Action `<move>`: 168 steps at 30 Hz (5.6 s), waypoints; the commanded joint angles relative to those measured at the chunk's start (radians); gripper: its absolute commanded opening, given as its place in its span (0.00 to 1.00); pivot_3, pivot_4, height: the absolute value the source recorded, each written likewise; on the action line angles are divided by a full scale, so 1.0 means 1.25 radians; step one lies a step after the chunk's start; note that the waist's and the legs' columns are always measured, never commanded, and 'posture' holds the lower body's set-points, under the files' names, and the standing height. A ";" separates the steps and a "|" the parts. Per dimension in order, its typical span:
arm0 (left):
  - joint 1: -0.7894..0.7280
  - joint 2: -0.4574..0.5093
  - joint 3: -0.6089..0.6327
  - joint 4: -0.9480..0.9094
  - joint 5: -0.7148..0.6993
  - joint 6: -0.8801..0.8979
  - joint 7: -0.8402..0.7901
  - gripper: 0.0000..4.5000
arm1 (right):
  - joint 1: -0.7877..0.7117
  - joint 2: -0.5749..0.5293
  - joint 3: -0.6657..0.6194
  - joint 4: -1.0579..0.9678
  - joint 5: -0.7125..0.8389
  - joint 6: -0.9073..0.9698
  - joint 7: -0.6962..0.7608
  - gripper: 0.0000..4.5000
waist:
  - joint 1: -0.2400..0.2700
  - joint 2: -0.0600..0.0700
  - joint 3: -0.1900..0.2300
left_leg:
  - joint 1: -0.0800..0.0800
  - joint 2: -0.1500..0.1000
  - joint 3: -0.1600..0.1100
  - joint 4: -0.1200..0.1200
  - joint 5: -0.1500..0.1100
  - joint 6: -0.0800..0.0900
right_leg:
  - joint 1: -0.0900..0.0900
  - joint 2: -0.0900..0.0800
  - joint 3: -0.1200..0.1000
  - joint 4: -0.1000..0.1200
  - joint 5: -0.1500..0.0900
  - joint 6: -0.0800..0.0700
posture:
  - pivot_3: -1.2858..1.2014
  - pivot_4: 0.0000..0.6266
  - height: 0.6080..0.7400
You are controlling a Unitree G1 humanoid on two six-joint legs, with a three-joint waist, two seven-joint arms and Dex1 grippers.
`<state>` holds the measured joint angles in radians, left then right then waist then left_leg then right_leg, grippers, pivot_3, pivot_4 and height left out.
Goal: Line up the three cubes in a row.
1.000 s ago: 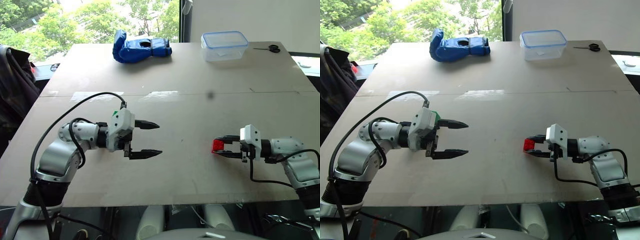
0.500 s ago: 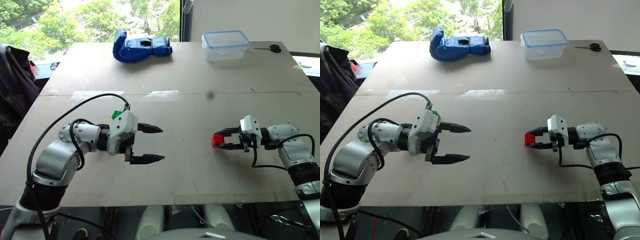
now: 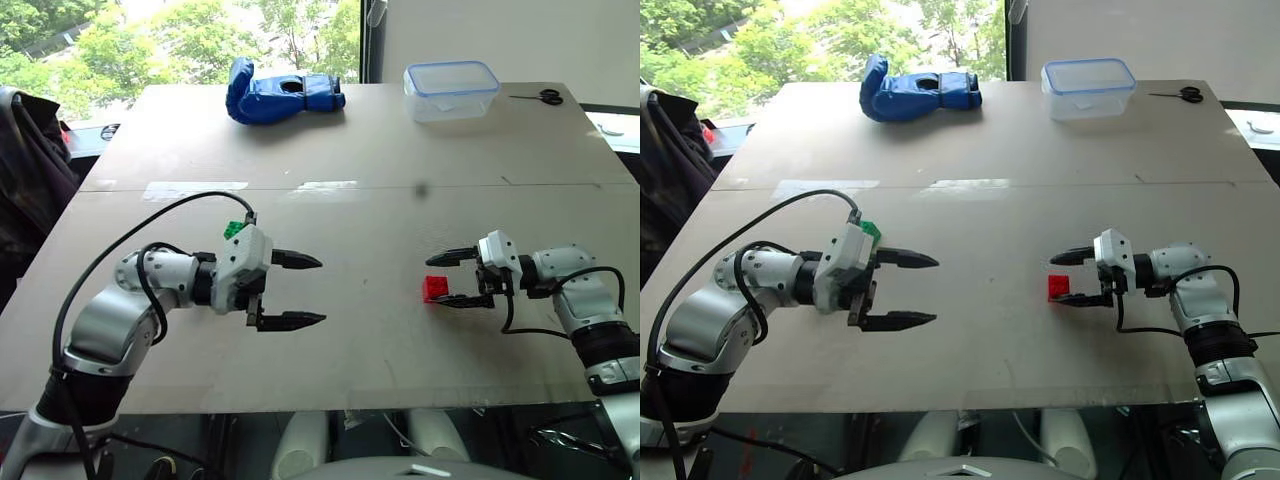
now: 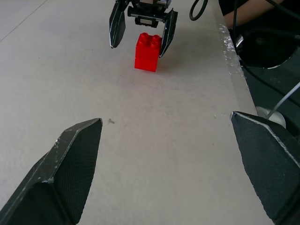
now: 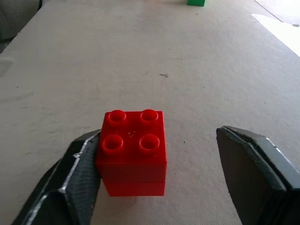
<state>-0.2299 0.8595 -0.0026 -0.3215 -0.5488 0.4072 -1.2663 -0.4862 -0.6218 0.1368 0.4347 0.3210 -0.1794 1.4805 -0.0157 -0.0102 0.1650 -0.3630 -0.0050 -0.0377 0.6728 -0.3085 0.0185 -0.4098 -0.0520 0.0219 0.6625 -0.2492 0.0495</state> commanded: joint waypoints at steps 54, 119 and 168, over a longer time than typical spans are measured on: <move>0.319 -0.229 0.367 0.199 0.181 -0.290 0.474 1.00 | 0.331 -0.046 -0.239 -0.726 0.300 0.396 -0.390 0.99 | 0.006 -0.003 0.000 | 0.000 -0.002 -0.006 0.000 0.000 0.000 | 0.002 -0.007 -0.006 -0.001 0.000 0.000 | 0.52 0.24 1.00; -0.005 -0.254 0.118 0.196 0.323 0.088 0.708 0.82 | 0.378 -0.076 -0.239 -0.730 0.230 0.344 -0.343 1.00 | 0.002 -0.003 0.000 | 0.000 -0.005 -0.011 0.000 0.001 -0.003 | 0.004 -0.004 -0.008 0.000 0.000 0.000 | 0.52 0.24 1.00; -0.316 -0.180 -0.141 0.447 0.299 -0.285 0.051 0.28 | 0.398 -0.100 -0.286 -0.705 0.227 0.321 -0.329 1.00 | 0.012 -0.003 0.000 | -0.001 -0.007 -0.011 0.000 0.004 -0.007 | 0.004 -0.004 -0.009 -0.001 0.000 0.000 | 0.52 0.24 1.00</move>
<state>-0.5837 0.6302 -0.1466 0.2101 -0.1856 0.1410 -1.0990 0.0068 -0.7358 -0.1794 -0.4349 0.5942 0.2481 1.0558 -0.0007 -0.0138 0.1648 -0.3649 -0.0145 -0.0517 0.6726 -0.3038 0.0104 -0.4050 -0.0571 0.0099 0.6606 -0.2492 0.0496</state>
